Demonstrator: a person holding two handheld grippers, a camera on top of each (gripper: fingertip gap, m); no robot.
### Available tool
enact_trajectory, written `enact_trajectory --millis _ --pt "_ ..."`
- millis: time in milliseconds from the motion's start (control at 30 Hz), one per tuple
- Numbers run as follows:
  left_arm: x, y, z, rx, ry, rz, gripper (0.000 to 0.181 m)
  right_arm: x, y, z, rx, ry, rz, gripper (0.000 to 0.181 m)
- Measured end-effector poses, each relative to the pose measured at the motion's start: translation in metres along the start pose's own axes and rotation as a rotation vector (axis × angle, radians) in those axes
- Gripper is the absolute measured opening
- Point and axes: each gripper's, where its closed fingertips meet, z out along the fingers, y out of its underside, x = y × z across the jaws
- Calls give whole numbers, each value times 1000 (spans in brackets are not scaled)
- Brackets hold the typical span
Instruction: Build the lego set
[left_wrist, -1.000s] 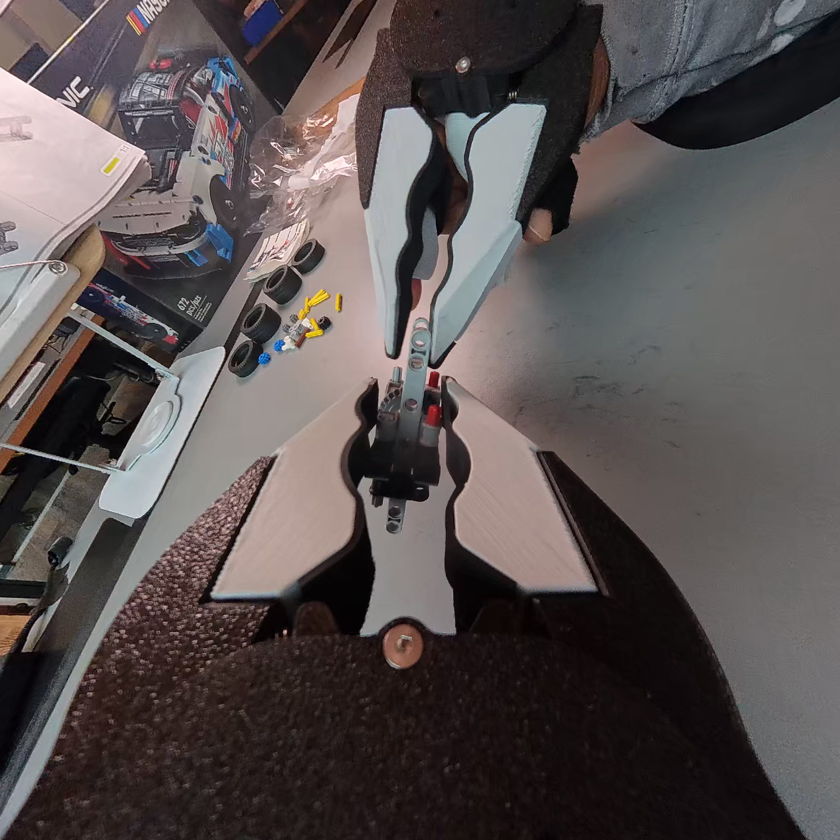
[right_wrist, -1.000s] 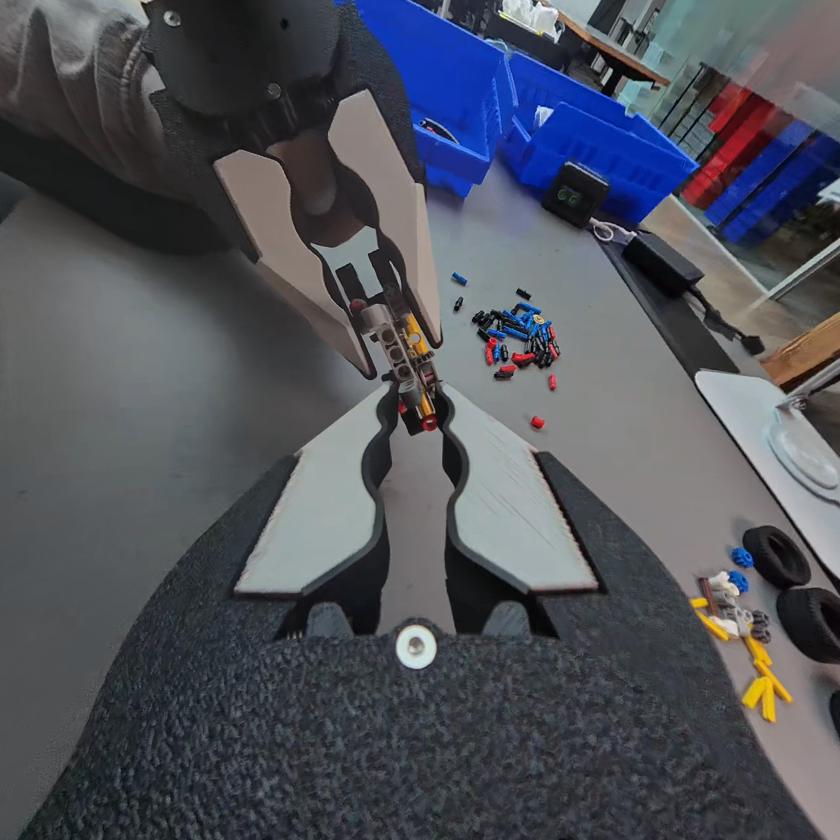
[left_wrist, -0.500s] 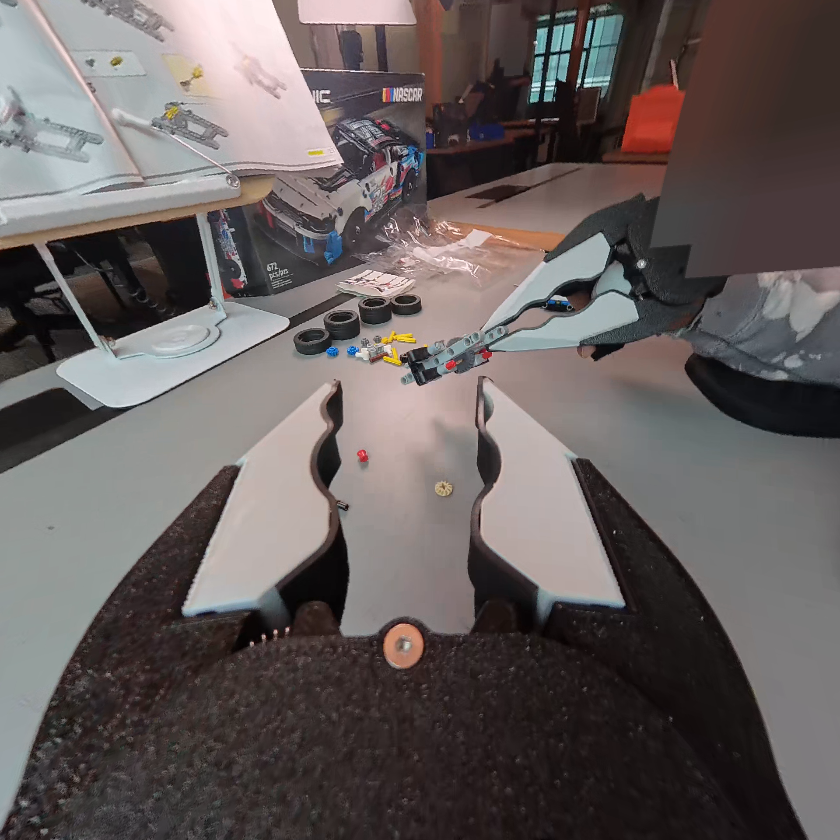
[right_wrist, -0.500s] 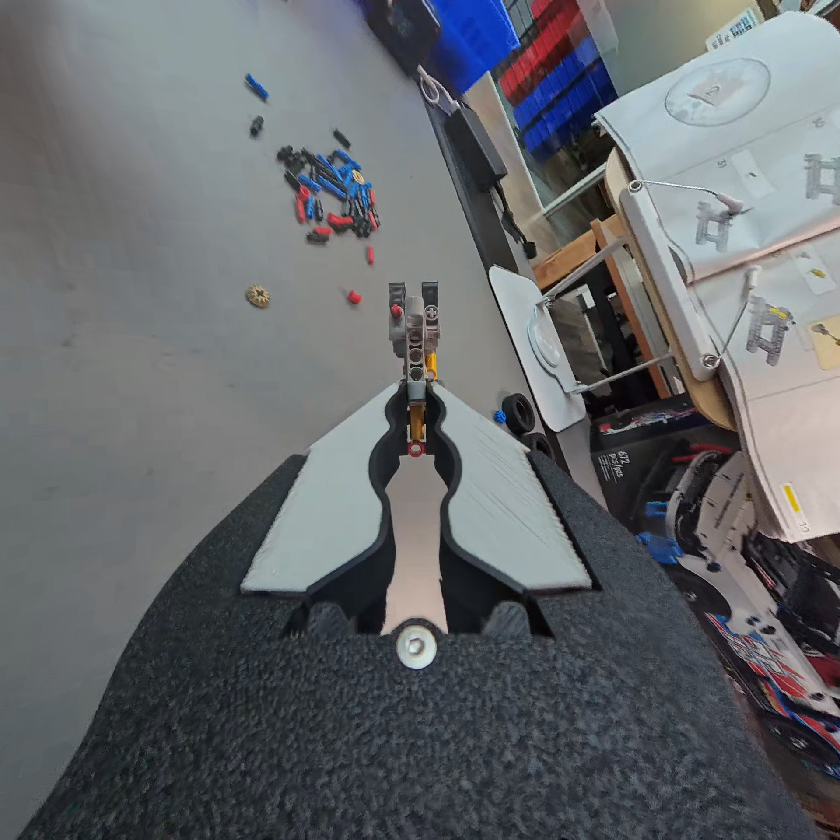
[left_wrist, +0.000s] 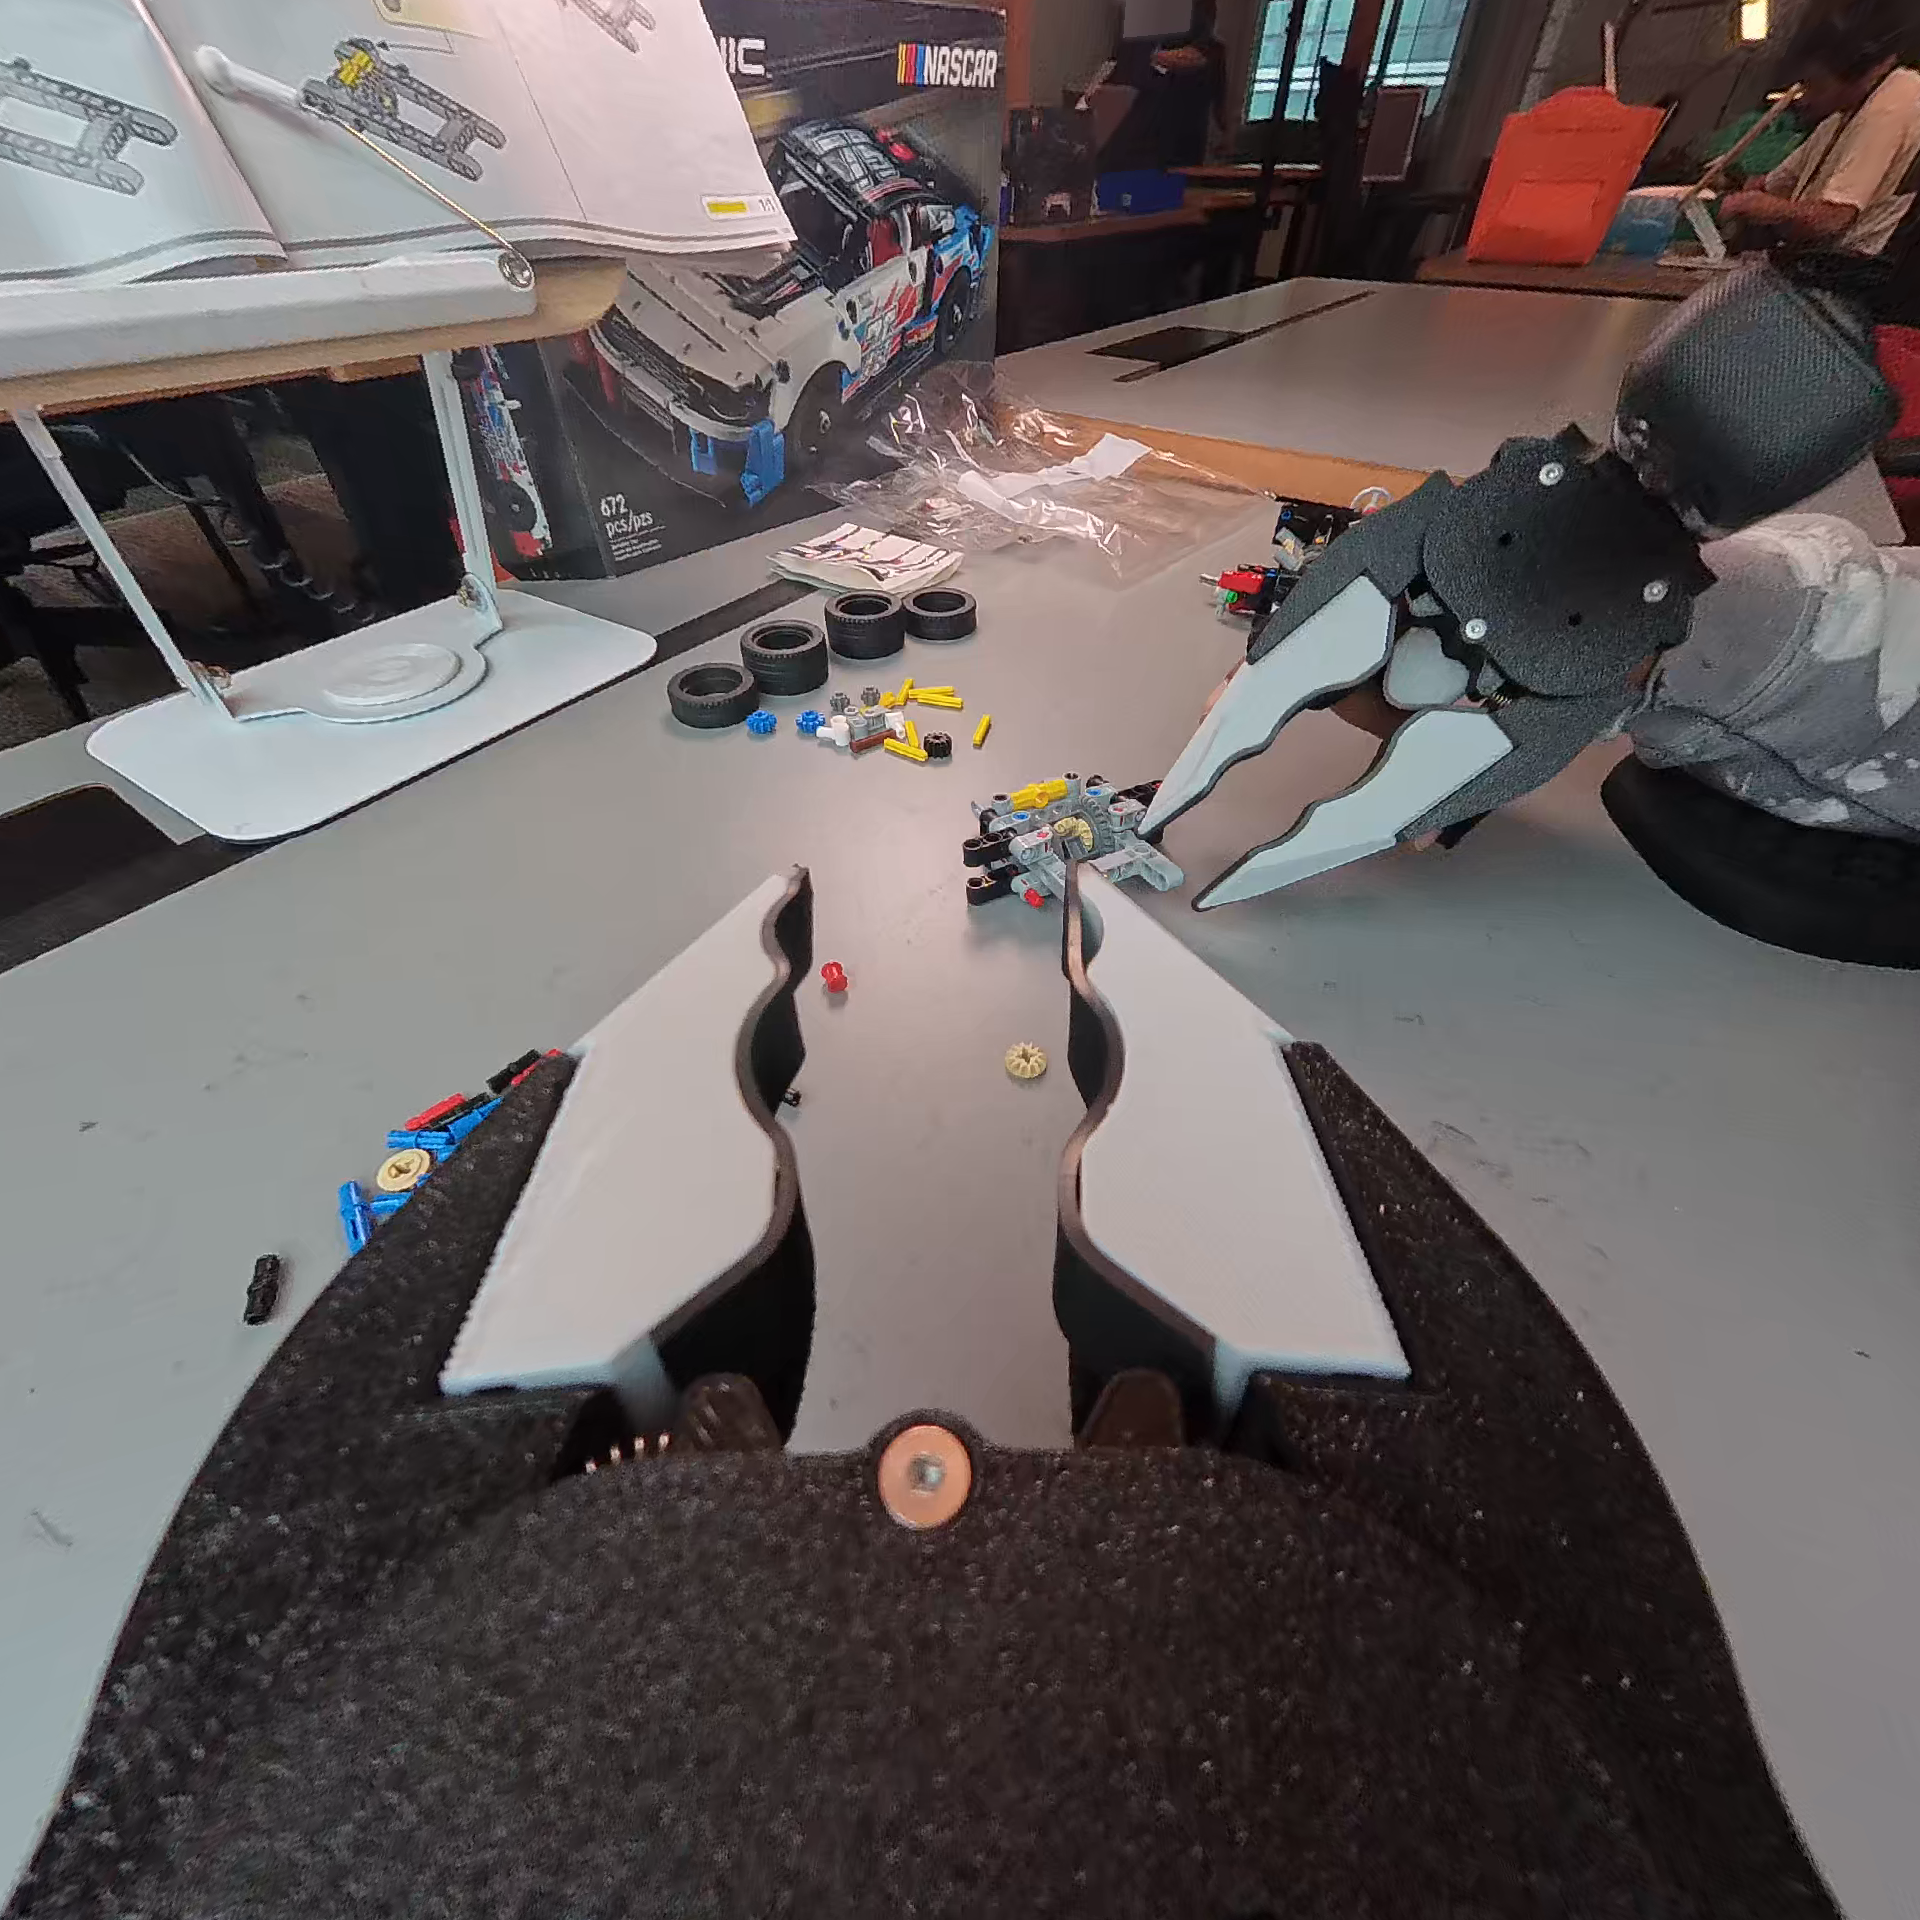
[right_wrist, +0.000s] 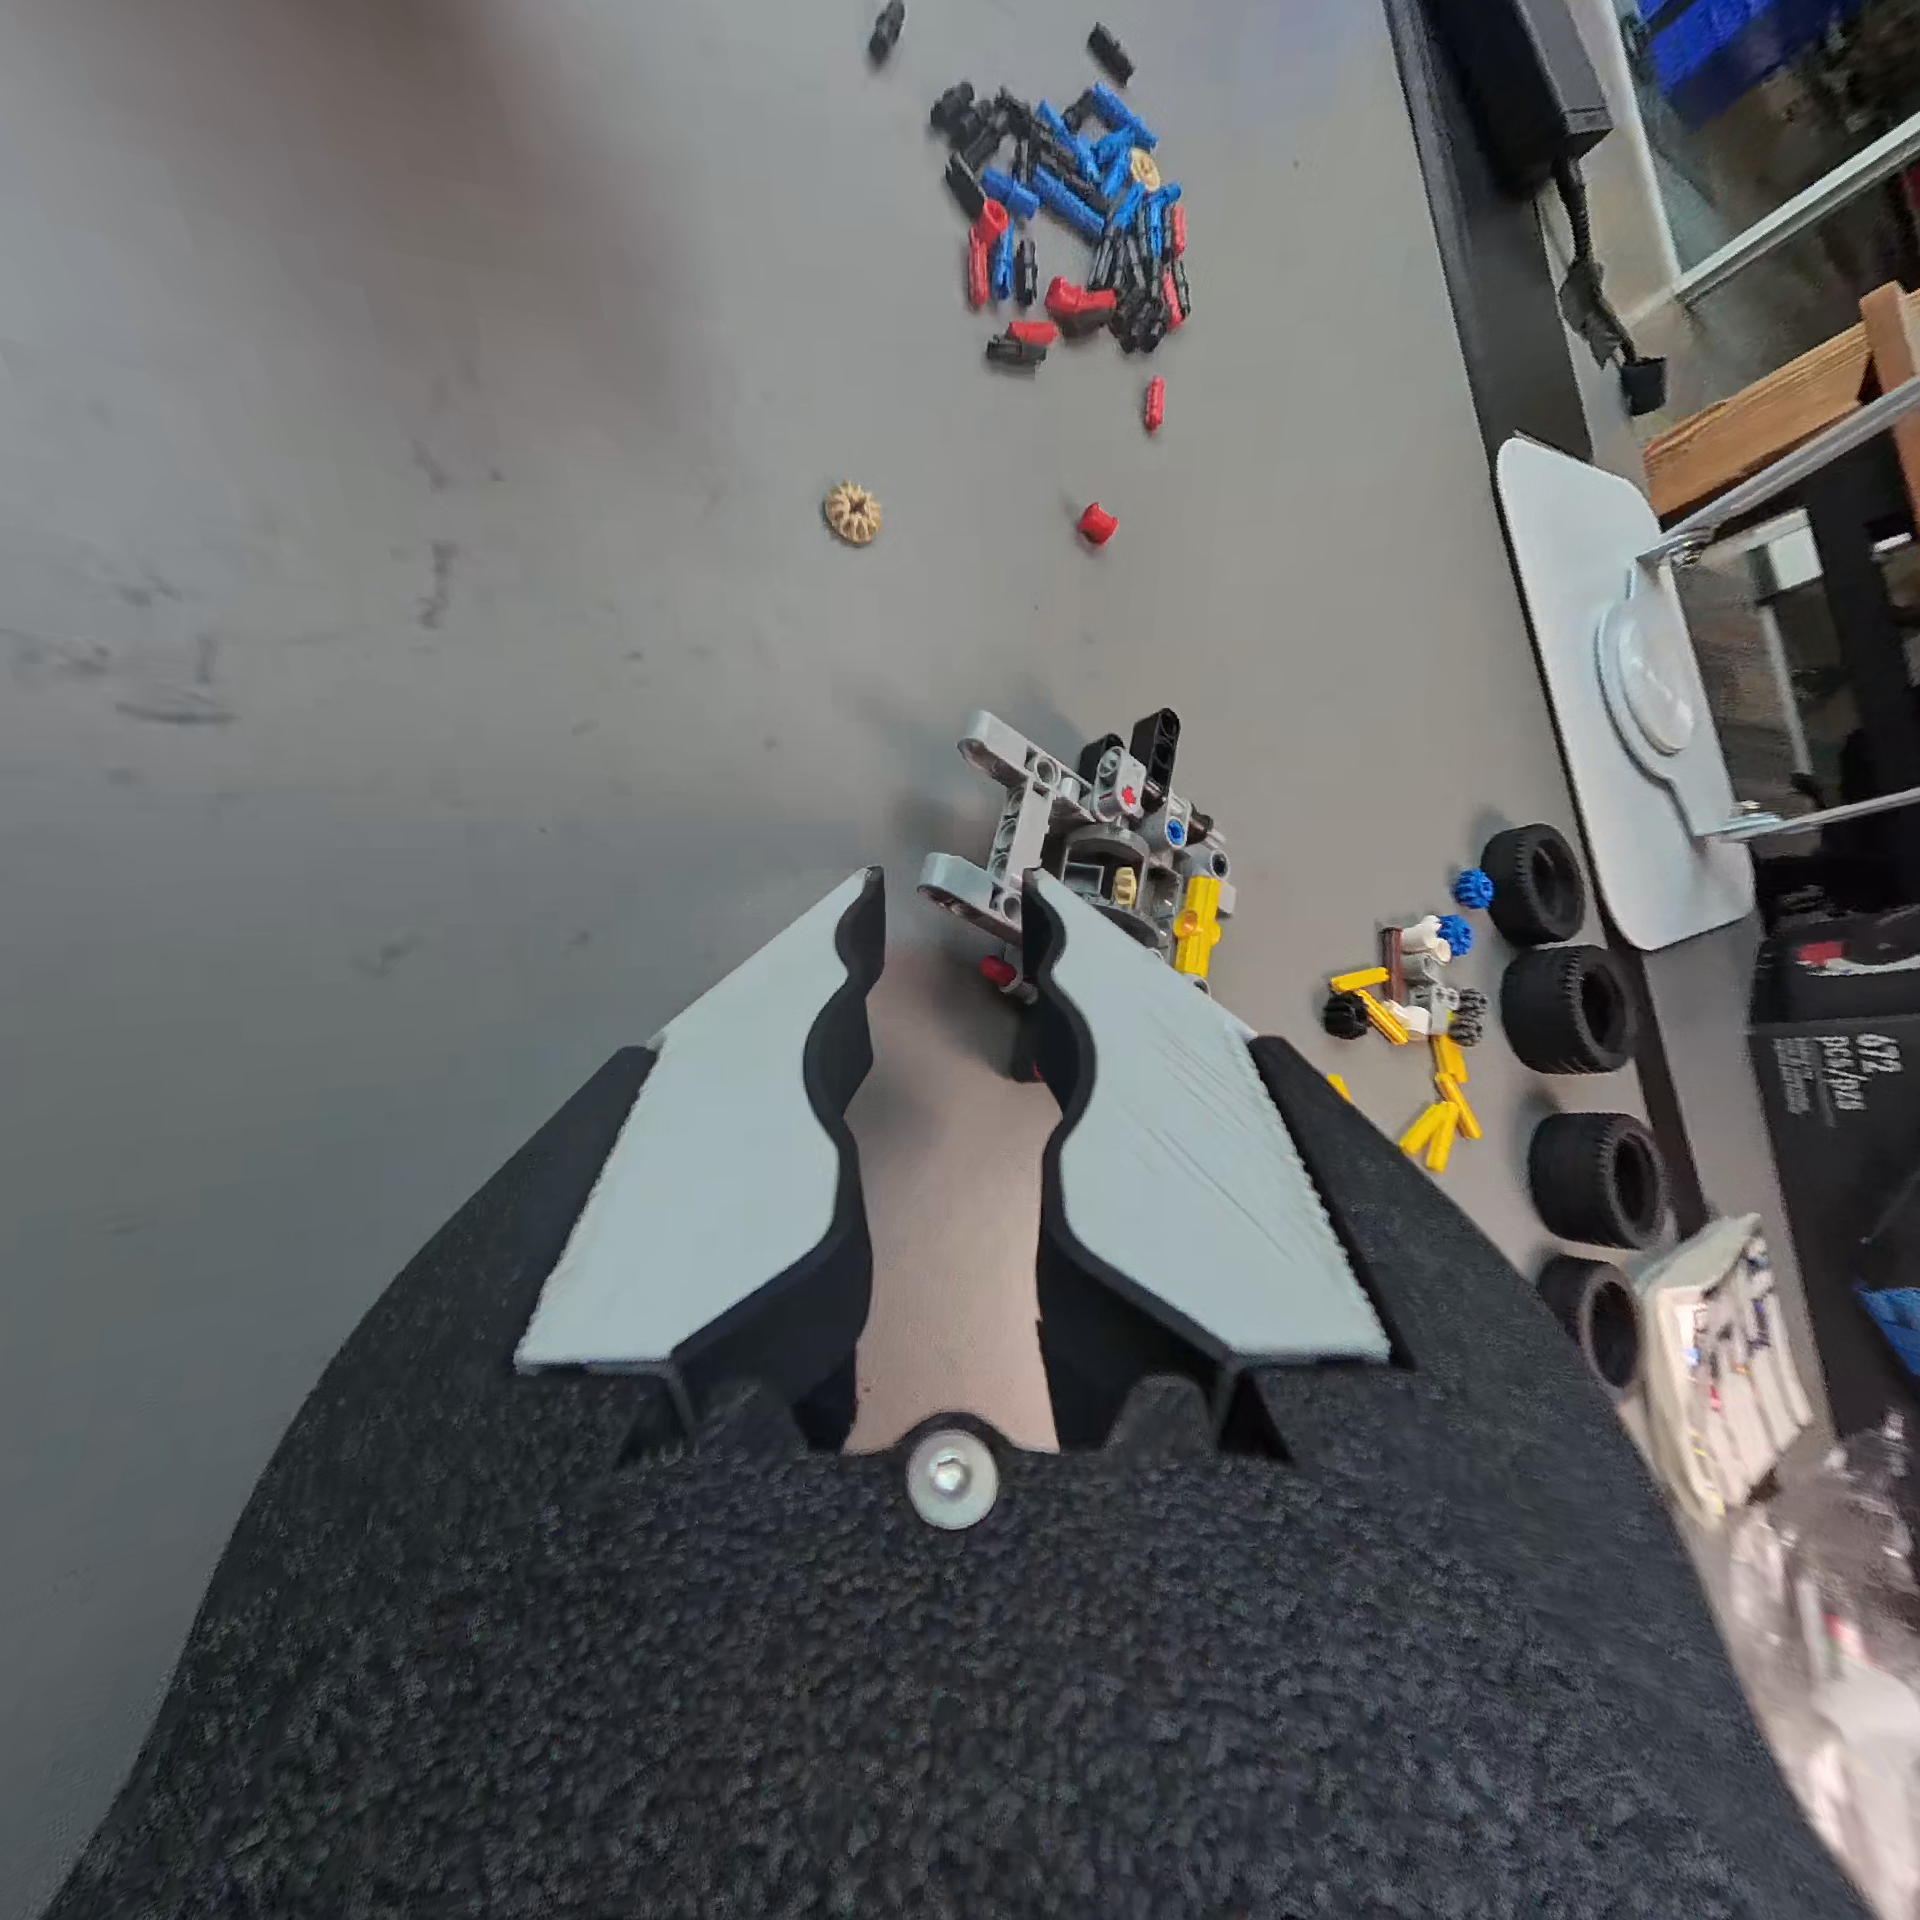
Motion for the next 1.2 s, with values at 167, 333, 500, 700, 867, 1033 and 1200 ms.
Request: enact_trajectory --millis 167,333,500,700,867,1033,1200 --pt "1 4 2 -20 5 -10 48 7 -35 -17 233 -67 248 44" --pt "-4 7 2 -26 -7 -35 51 36 -60 -42 500 -86 526 48" --pt "-21 13 -3 -86 -61 -5 57 40 -52 -42 525 -174 677 60" --pt "-46 17 -17 -108 -120 -19 62 30 -48 -33 479 -200 645 62" --pt "-48 26 -15 -149 -118 -39 66 22 -43 -26 418 -202 588 58" --pt "-44 33 -10 -181 -106 -20 67 20 -37 -20 368 -170 542 58" --pt "-44 45 -6 -233 -113 -46 72 34 -16 -10 264 -50 553 66"
